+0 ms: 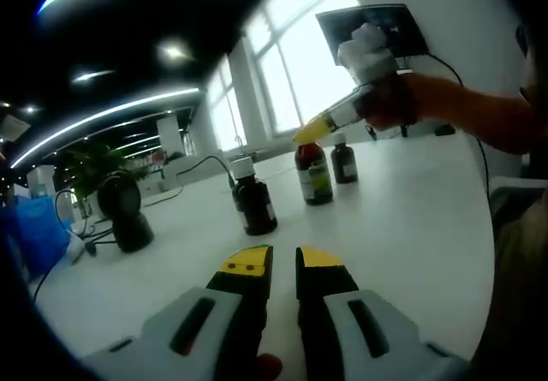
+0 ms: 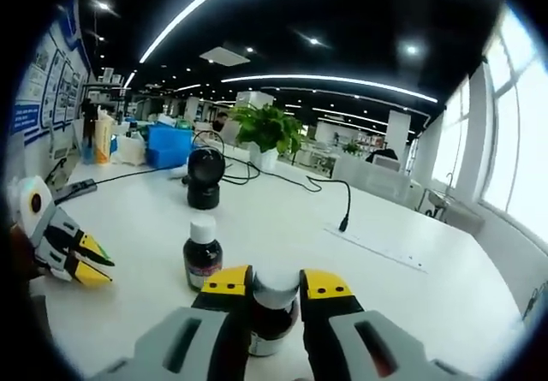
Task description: Rotate the medicine bottle to make it face forward pick up the medicine bottle inspect the drug traceability code place the medicine on the table
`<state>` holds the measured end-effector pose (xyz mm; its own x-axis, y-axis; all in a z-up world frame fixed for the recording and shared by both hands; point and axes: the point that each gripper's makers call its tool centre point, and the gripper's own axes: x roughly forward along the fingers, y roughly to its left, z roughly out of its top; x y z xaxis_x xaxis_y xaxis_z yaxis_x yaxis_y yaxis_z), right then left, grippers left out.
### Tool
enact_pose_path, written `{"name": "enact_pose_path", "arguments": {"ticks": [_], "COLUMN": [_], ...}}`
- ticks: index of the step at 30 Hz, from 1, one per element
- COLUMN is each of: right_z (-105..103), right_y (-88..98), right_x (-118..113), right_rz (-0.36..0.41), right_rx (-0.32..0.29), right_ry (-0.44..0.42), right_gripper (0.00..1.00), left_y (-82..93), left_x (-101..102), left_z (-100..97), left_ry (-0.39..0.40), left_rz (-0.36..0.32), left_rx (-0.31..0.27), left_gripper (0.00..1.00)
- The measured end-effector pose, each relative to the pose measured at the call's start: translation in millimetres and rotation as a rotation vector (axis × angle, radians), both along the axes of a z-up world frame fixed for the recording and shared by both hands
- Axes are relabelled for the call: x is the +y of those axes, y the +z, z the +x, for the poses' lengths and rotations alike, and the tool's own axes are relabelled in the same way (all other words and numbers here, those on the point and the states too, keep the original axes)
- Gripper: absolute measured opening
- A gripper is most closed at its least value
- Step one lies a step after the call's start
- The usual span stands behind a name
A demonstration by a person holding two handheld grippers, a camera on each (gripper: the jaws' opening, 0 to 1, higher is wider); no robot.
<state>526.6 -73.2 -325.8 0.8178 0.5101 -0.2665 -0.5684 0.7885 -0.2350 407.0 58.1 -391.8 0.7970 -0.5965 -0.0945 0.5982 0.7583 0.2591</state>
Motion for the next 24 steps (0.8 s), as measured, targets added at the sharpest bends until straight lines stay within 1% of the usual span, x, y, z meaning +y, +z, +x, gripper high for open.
{"name": "enact_pose_path", "arguments": {"ticks": [3, 6, 9, 10, 14, 18, 20, 24], "right_z": [-2.5, -3.5, -4.4, -5.8, -3.6, -4.4, -2.1, -4.8], "right_y": [3.5, 7.5, 9.4, 9.8, 11.3, 8.6, 7.9, 5.4], "right_x": [-0.7, -2.2, -2.7, -1.2, -5.4, -1.4, -1.8, 2.2], "right_rz": [0.013, 0.024, 0.038, 0.045, 0.050, 0.096, 0.105, 0.110], "right_rx": [-0.004, -0.007, 0.001, 0.002, 0.000, 0.047, 0.052, 0.064], "right_ry": [0.020, 0.045, 0.088, 0.114, 0.128, 0.180, 0.184, 0.206], "right_gripper": [0.22, 0.22, 0.21, 0.21, 0.22, 0.21, 0.20, 0.17], "left_y": [0.1, 0.0, 0.1, 0.1, -0.1, -0.4, -0.3, -0.8], "left_x": [-0.3, -0.4, -0.3, -0.3, -0.1, 0.4, 0.5, 0.6], "left_z": [-0.4, -0.5, -0.7, -0.7, -0.6, -0.1, -0.1, 0.4], "left_ry": [-0.001, 0.000, 0.000, 0.000, 0.001, 0.002, 0.003, 0.004], "left_rz": [0.001, 0.002, 0.002, 0.002, 0.003, 0.003, 0.002, 0.003], "left_rx": [0.000, 0.000, -0.001, 0.000, -0.001, 0.000, 0.000, 0.001], "left_gripper": [0.05, 0.05, 0.05, 0.05, 0.05, 0.05, 0.05, 0.05]}}
